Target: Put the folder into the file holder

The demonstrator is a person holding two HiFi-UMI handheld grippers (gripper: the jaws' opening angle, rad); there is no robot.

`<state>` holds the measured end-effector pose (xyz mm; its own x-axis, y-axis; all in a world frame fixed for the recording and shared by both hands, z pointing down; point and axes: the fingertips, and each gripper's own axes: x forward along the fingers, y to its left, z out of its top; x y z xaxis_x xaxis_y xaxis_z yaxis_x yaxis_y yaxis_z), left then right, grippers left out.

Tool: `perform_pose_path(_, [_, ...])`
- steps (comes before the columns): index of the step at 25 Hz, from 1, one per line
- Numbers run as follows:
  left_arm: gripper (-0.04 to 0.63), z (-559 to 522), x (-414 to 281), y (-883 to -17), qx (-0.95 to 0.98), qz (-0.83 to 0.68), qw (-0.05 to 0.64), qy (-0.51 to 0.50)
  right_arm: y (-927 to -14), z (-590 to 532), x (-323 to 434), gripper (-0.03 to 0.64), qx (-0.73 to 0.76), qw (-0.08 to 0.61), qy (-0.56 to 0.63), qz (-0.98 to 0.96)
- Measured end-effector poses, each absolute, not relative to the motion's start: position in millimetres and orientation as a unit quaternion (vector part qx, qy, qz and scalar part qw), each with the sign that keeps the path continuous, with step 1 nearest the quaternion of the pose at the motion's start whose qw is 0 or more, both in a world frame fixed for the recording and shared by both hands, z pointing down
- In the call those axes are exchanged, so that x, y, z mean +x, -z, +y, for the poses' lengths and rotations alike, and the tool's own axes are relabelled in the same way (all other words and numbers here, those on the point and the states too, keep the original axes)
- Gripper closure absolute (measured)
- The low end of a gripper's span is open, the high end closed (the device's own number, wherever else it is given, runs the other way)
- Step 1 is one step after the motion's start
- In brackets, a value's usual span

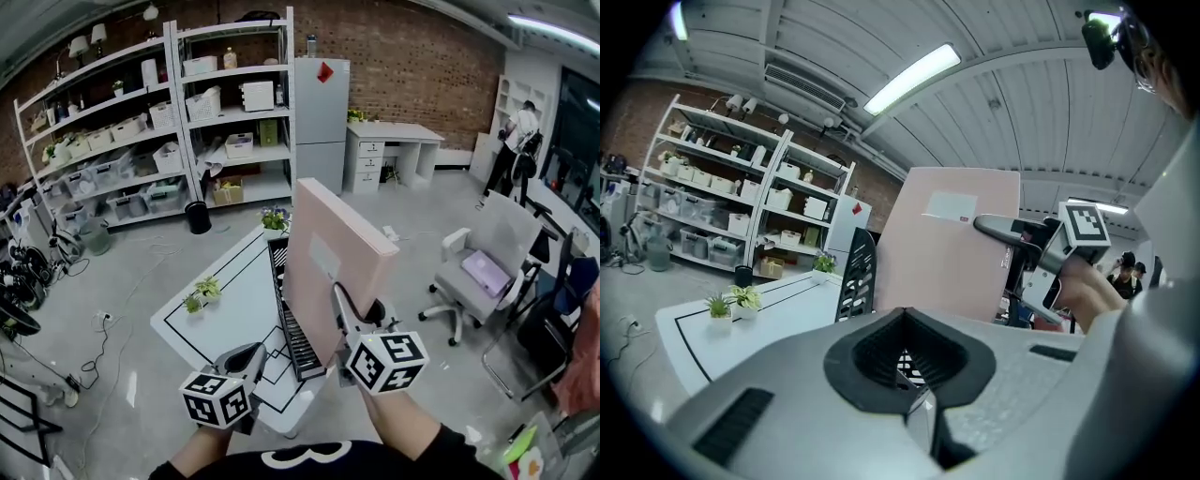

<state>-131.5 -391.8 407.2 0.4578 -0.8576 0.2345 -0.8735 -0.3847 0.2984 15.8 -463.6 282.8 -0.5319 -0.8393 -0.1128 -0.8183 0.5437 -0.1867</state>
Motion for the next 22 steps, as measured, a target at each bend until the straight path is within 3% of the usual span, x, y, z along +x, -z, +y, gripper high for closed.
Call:
perform_pose_path(12, [0.589,-426.0,-179.0,-413.1,0.852,-0.48,0.206,-0.036,-308.4,-491.6,-34.4,0.485,-0.523,0.066,0.044,0.849])
perform_pose_path(22, [0.589,-438.5,-204.7,-434.5,0.863,-0.455,0.214,-0.046,-333.6,-487.3,-44.4,0.485,-0.543,0.08,0.005,0.836])
